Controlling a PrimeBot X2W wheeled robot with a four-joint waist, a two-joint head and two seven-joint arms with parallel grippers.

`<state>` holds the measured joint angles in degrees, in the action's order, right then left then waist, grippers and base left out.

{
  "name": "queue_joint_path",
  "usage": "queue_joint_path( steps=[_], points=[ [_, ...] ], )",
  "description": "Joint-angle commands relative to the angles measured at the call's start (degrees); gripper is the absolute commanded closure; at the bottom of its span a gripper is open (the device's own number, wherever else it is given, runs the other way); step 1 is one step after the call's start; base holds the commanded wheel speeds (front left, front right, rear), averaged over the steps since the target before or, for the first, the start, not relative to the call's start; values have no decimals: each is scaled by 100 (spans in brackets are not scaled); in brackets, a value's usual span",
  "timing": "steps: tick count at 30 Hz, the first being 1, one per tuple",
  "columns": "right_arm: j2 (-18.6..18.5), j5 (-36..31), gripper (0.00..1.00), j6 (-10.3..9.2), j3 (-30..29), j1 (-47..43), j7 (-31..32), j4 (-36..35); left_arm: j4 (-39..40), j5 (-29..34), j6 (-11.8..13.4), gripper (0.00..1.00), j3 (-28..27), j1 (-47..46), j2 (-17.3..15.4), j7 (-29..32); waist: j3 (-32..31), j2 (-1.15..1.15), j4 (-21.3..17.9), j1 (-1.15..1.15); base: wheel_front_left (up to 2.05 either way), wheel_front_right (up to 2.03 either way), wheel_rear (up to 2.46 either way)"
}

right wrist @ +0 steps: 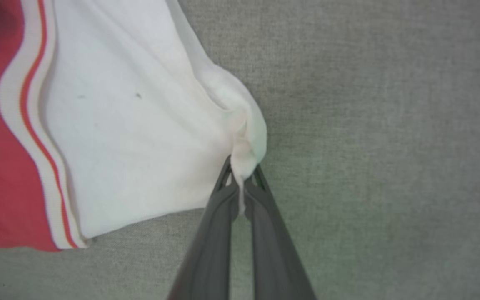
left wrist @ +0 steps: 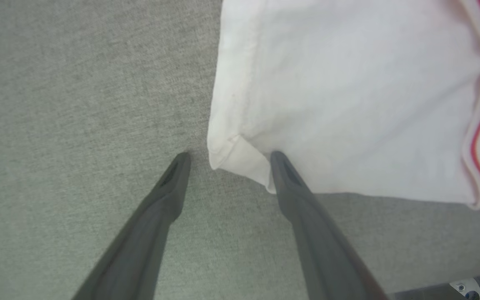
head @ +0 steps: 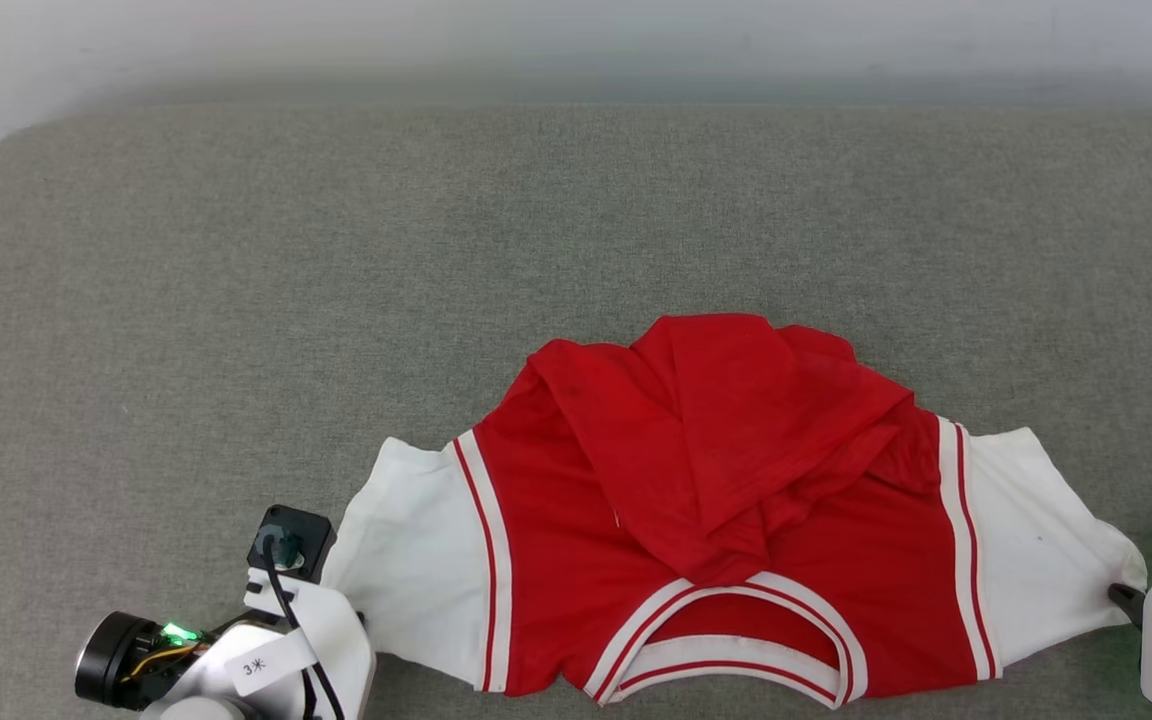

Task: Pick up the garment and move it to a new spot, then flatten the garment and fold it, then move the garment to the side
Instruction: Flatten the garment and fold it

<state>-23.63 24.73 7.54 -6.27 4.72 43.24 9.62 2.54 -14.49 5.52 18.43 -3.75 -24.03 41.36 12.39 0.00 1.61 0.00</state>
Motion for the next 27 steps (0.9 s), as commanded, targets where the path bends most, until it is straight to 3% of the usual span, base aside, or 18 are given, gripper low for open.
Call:
queue_joint_path(
  steps=[1, 8, 9, 10, 11, 19, 27],
  points=[
    [19, 16, 100, -10, -5, 40, -9, -5, -37, -36, -23, 0, 26, -50, 32, -1, 23, 0, 1, 0, 0, 0, 0],
    [32, 54, 100, -9, 10, 108, -32, -45, -490, -138, -145, 0, 139, -168, 107, -8, 177, 0, 6, 0, 0, 0, 0],
    [28, 59, 100, -9, 13, 111, -33, -44, -554, -175, -164, 7, 149, -164, 129, 6, 189, 0, 7, 0, 0, 0, 0],
    [24, 65, 100, -9, 19, 103, -34, -40, -617, -214, -197, 69, 167, -154, 147, 28, 194, 0, 8, 0, 0, 0, 0],
    [16, 68, 100, -9, 24, 94, -37, -31, -671, -290, -246, 100, 191, -142, 172, 65, 193, 0, 10, 0, 0, 0, 0],
    [-74, 95, 100, -9, -15, 112, -121, 41, -618, -488, -333, 100, 73, -179, 151, -145, -64, 0, 69, 0, 0, 0, 0],
    [-333, 245, 100, -9, -135, 206, -214, -147, 384, -538, -253, 100, -196, -84, -171, -190, -649, 0, 121, 0, 0, 0, 0]
  ],
)
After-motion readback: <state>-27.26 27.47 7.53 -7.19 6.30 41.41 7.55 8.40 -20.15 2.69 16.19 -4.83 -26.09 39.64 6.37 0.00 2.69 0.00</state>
